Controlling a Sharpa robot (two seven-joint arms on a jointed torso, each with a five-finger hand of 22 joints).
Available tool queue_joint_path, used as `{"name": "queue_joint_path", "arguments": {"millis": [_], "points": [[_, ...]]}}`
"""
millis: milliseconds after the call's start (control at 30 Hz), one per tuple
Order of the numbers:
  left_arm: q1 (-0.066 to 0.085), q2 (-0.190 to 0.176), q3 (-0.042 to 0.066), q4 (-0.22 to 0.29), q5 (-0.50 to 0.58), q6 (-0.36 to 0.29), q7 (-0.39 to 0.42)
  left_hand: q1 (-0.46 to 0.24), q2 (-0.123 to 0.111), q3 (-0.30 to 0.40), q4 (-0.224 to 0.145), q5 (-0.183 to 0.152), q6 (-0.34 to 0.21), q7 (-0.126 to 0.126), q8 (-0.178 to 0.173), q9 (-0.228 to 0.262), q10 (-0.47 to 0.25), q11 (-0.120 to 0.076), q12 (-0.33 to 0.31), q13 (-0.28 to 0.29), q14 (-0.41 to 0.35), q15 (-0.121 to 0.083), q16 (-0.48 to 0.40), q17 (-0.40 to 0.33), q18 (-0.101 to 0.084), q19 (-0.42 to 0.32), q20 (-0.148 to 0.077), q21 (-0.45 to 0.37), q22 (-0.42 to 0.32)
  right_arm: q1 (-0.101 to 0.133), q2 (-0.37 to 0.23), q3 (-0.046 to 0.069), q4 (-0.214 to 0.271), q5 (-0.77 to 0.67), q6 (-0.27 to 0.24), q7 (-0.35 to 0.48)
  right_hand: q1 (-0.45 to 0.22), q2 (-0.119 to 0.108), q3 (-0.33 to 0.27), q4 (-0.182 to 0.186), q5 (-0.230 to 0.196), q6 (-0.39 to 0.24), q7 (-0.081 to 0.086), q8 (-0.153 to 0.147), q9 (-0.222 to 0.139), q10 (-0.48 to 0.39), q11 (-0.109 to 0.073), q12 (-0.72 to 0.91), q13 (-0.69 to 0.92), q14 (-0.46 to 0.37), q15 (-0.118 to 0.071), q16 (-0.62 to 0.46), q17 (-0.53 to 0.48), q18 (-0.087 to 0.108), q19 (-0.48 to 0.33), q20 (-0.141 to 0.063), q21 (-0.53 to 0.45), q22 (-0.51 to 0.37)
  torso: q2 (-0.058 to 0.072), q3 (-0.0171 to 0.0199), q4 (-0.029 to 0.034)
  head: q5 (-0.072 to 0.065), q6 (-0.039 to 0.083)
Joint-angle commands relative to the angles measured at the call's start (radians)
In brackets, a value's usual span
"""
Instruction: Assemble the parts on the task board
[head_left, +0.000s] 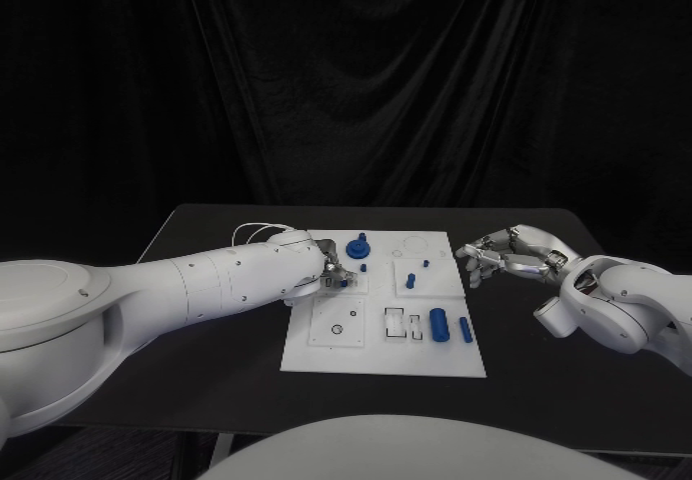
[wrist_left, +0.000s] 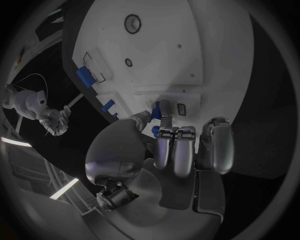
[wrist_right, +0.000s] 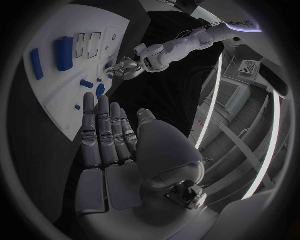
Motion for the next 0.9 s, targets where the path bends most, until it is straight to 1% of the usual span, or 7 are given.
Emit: {"name": "queue_joint_path", "arguments": {"millis": [33, 467, 567, 667, 767, 867, 900], "points": [[-0.019, 0.001, -0.009, 0.000, 0.011, 0.058, -0.008, -0.013, -0.007, -0.025, 0.011, 0.002, 0.001, 0.004, -0.051, -0.006, 0.104, 0.008, -0.001, 0.261, 0.104, 0.008, 0.003, 0.263, 0.012, -0.005, 0.005, -0.007, 0.078, -0.003, -0.001, 0.001, 0.001, -0.003, 0.013, -0.016, 0.001, 0.008, 0.000, 0.002, 0.000, -0.005, 0.004, -0.001, -0.001, -0.002, 0.008, -0.004, -0.001, -0.008, 0.002, 0.006, -0.002, 0.007, -0.002, 0.004, -0.006, -0.002, 0.000, 0.0000, 0.0001, 0.000, 0.000], [-0.019, -0.005, -0.009, -0.003, 0.011, 0.063, -0.015, -0.035, 0.007, -0.076, 0.030, -0.017, 0.006, 0.005, -0.067, -0.009, 0.104, 0.009, -0.001, 0.261, 0.104, 0.009, 0.003, 0.263, 0.013, -0.004, 0.006, -0.010, 0.081, -0.004, -0.001, 0.001, -0.001, -0.003, 0.019, -0.022, 0.001, 0.006, -0.001, 0.002, 0.000, -0.006, 0.004, -0.001, -0.001, -0.002, 0.008, -0.004, -0.001, -0.008, 0.002, 0.006, -0.002, 0.008, -0.002, 0.004, -0.006, -0.002, 0.000, -0.0001, 0.0003, 0.002, 0.000], [-0.019, -0.007, -0.009, -0.002, 0.011, 0.057, -0.012, -0.082, 0.028, -0.123, 0.032, -0.059, 0.011, 0.006, -0.076, -0.008, 0.104, 0.010, -0.001, 0.261, 0.104, 0.010, 0.003, 0.263, 0.013, -0.003, 0.007, -0.011, 0.083, -0.004, -0.001, 0.001, -0.001, -0.003, 0.020, -0.023, 0.001, 0.006, -0.001, 0.002, 0.000, -0.006, 0.004, -0.001, -0.001, -0.002, 0.008, -0.004, -0.001, -0.008, 0.002, 0.006, -0.002, 0.008, -0.002, 0.004, -0.006, -0.002, 0.000, -0.0002, 0.0006, 0.002, 0.000], [-0.019, -0.011, -0.009, 0.003, 0.011, 0.041, -0.002, -0.152, 0.061, -0.182, 0.034, -0.074, 0.020, 0.004, -0.077, 0.003, 0.104, 0.009, -0.001, 0.261, 0.104, 0.010, 0.003, 0.263, 0.012, 0.000, 0.007, -0.011, 0.088, -0.004, -0.001, 0.001, -0.002, -0.003, 0.020, -0.024, 0.001, 0.006, -0.001, 0.002, 0.000, -0.006, 0.004, -0.001, -0.001, -0.002, 0.008, -0.004, -0.001, -0.008, 0.002, 0.006, -0.002, 0.008, -0.002, 0.004, -0.006, -0.002, 0.000, -0.0004, 0.0004, 0.002, 0.000], [-0.019, -0.017, -0.009, 0.009, 0.011, 0.019, 0.015, -0.179, 0.077, -0.209, 0.035, -0.079, 0.023, 0.003, -0.076, 0.012, 0.104, 0.008, -0.001, 0.261, 0.104, 0.009, 0.003, 0.263, 0.012, 0.001, 0.007, -0.012, 0.090, -0.004, -0.002, 0.001, -0.002, -0.003, 0.021, -0.024, 0.001, 0.005, -0.002, 0.001, 0.000, -0.005, 0.004, 0.000, -0.001, -0.002, 0.008, -0.003, -0.001, -0.008, 0.002, 0.007, -0.002, 0.008, -0.002, 0.004, -0.006, -0.002, 0.000, -0.0003, 0.0000, 0.002, 0.000], [-0.019, -0.024, -0.009, 0.015, 0.011, -0.017, 0.044, -0.222, 0.110, -0.264, 0.035, -0.091, 0.030, 0.000, -0.066, 0.038, 0.104, 0.005, -0.001, 0.261, 0.104, 0.007, 0.003, 0.263, 0.008, 0.013, 0.005, -0.003, 0.104, -0.004, -0.002, 0.001, -0.002, -0.003, 0.021, -0.025, 0.001, 0.005, -0.002, 0.001, 0.000, -0.005, 0.004, 0.000, -0.001, -0.002, 0.008, -0.003, -0.001, -0.008, 0.002, 0.007, -0.002, 0.008, -0.002, 0.004, -0.005, -0.002, 0.000, -0.0001, -0.0001, 0.003, 0.000], [-0.019, -0.027, -0.009, 0.017, 0.011, -0.029, 0.054, -0.233, 0.134, -0.283, 0.035, -0.106, 0.039, -0.004, -0.054, 0.057, 0.104, 0.002, -0.001, 0.261, 0.104, 0.005, 0.003, 0.263, 0.006, 0.020, 0.003, 0.004, 0.113, -0.004, -0.003, 0.001, -0.002, -0.003, 0.021, -0.025, 0.001, 0.005, -0.002, 0.001, 0.000, -0.005, 0.004, 0.000, -0.001, -0.002, 0.008, -0.003, -0.001, -0.008, 0.002, 0.007, -0.002, 0.008, -0.002, 0.004, -0.005, -0.002, 0.000, -0.0001, -0.0003, 0.003, 0.000]]}}
